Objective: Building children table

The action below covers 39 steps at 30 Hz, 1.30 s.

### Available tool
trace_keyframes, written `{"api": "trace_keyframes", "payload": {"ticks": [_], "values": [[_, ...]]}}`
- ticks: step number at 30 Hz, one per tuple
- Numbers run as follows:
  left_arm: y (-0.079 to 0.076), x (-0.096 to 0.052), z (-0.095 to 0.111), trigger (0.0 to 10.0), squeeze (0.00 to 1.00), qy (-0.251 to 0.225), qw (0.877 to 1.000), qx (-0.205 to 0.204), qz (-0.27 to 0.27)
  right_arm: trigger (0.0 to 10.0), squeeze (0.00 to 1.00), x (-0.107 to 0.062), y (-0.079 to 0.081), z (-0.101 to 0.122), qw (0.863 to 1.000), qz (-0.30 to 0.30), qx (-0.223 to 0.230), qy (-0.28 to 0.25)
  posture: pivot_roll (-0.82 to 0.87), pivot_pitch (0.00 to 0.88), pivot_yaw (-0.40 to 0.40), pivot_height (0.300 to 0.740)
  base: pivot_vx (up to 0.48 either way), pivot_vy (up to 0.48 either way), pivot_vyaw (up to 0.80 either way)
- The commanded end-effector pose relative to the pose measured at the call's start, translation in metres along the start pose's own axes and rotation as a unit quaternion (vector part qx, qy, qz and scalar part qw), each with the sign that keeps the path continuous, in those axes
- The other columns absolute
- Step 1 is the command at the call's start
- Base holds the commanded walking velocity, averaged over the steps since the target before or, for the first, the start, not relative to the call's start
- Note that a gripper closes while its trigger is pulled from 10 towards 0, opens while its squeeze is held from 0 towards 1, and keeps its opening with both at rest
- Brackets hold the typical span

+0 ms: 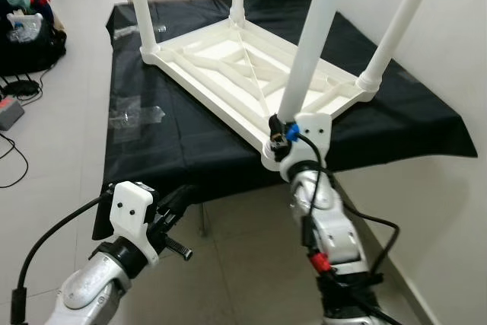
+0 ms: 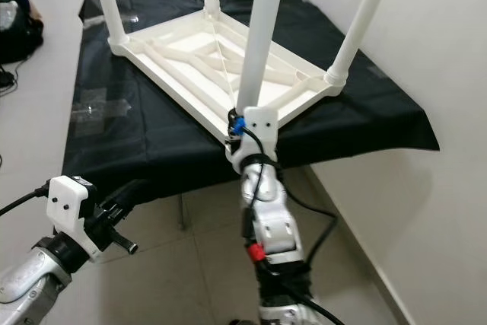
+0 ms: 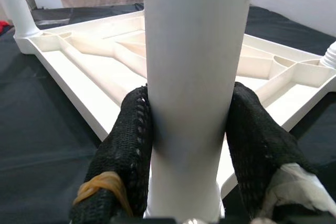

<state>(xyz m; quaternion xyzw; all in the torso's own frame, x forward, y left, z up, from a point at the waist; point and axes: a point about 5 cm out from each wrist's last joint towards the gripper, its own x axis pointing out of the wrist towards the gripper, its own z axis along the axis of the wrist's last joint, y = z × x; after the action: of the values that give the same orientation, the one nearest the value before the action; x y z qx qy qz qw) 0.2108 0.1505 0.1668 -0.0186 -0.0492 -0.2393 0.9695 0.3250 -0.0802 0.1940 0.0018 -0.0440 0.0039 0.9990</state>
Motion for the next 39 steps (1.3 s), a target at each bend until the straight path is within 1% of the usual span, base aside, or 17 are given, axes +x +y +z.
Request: {"api": "trace_keyframes", "payload": {"ticks": [1,4,5,6,10,11,15,18,20,22,31,32,34,35,37,38,39], "values": [[-0.004,-0.001,0.0,10.0,0.0,0.002,1.0,-0.004,-0.007,0.0,0.0,-0.001,0.009,-0.036,0.994,-0.01,0.002,0.107,-0.02,0.23,-0.073,0.74,0.0,0.0,0.0],[-0.006,0.0,0.0,10.0,0.0,0.002,1.0,-0.005,-0.011,0.0,0.0,0.0,0.013,-0.034,0.994,-0.004,0.009,0.113,-0.02,0.233,-0.075,0.74,0.0,0.0,0.0],[-0.007,0.0,0.0,10.0,0.0,0.003,1.0,-0.008,-0.014,10.0,0.0,0.001,0.016,-0.03,0.993,0.02,0.02,0.116,-0.02,0.239,-0.077,0.74,0.0,0.0,0.0],[-0.008,0.0,0.0,10.0,0.0,0.003,1.0,-0.011,-0.016,10.0,0.47,0.003,0.014,-0.023,0.992,0.057,0.015,0.107,-0.02,0.241,-0.079,0.74,0.0,0.0,0.0],[-0.009,0.0,0.0,10.0,0.0,0.003,1.0,-0.015,-0.019,10.0,0.47,0.003,0.012,-0.016,0.991,0.091,0.005,0.101,-0.02,0.241,-0.079,0.74,0.0,0.0,0.0],[-0.009,0.0,0.001,10.0,0.0,0.004,1.0,-0.016,-0.019,10.0,1.0,0.005,0.007,-0.009,0.99,0.115,0.003,0.081,-0.02,0.252,-0.08,0.74,0.0,0.0,0.0],[-0.011,-0.001,0.002,10.0,0.0,0.002,1.0,-0.02,-0.018,10.0,1.0,0.02,-0.017,0.007,0.986,0.166,-0.01,0.026,-0.01,0.264,-0.079,0.74,0.0,0.0,0.0],[-0.013,-0.003,0.003,10.0,0.0,0.003,1.0,-0.021,-0.018,10.0,1.0,0.038,-0.043,0.024,0.976,0.202,-0.078,-0.026,0.0,0.272,-0.072,0.74,0.0,0.0,0.0],[-0.013,-0.003,0.003,10.0,0.0,0.003,1.0,-0.021,-0.018,10.0,1.0,0.038,-0.043,0.024,0.976,0.202,-0.078,-0.026,0.0,0.272,-0.072,0.74,0.0,0.0,0.0],[-0.014,-0.005,0.004,10.0,0.0,0.005,1.0,-0.021,-0.018,10.0,1.0,0.056,-0.056,0.035,0.968,0.236,-0.078,-0.036,0.01,0.279,-0.066,0.74,0.0,0.0,0.0],[-0.015,-0.008,0.005,10.0,0.0,0.012,1.0,-0.021,-0.017,10.0,0.96,0.065,-0.065,0.057,0.945,0.317,-0.055,-0.052,0.04,0.282,-0.07,0.74,0.0,0.0,0.0],[-0.014,-0.008,0.005,10.0,0.0,0.013,1.0,-0.022,-0.017,10.0,0.39,0.065,-0.068,0.061,0.938,0.339,-0.047,-0.056,0.04,0.281,-0.07,0.74,0.0,0.0,0.0],[-0.014,-0.008,0.005,10.0,0.0,0.013,1.0,-0.022,-0.017,10.0,0.39,0.065,-0.068,0.061,0.938,0.339,-0.047,-0.056,0.04,0.281,-0.07,0.74,0.0,0.0,0.0],[-0.014,-0.009,0.005,10.0,0.0,0.014,1.0,-0.022,-0.015,10.0,0.0,0.064,-0.071,0.064,0.933,0.354,-0.042,-0.06,0.04,0.28,-0.07,0.74,0.0,0.0,0.0],[-0.014,-0.008,0.004,10.0,0.0,0.015,1.0,-0.023,-0.015,10.0,0.0,0.064,-0.078,0.066,0.927,0.367,-0.038,-0.063,0.03,0.273,-0.066,0.74,0.0,0.0,0.0],[-0.014,-0.008,0.004,10.0,0.0,0.015,0.999,-0.025,-0.015,4.3,0.0,0.062,-0.084,0.066,0.924,0.376,-0.036,-0.066,0.03,0.272,-0.065,0.74,0.0,0.0,0.0],[-0.014,-0.008,0.004,10.0,0.0,0.015,0.999,-0.025,-0.015,4.3,0.0,0.062,-0.084,0.066,0.924,0.376,-0.036,-0.066,0.03,0.272,-0.065,0.74,0.0,0.0,0.0]]}}
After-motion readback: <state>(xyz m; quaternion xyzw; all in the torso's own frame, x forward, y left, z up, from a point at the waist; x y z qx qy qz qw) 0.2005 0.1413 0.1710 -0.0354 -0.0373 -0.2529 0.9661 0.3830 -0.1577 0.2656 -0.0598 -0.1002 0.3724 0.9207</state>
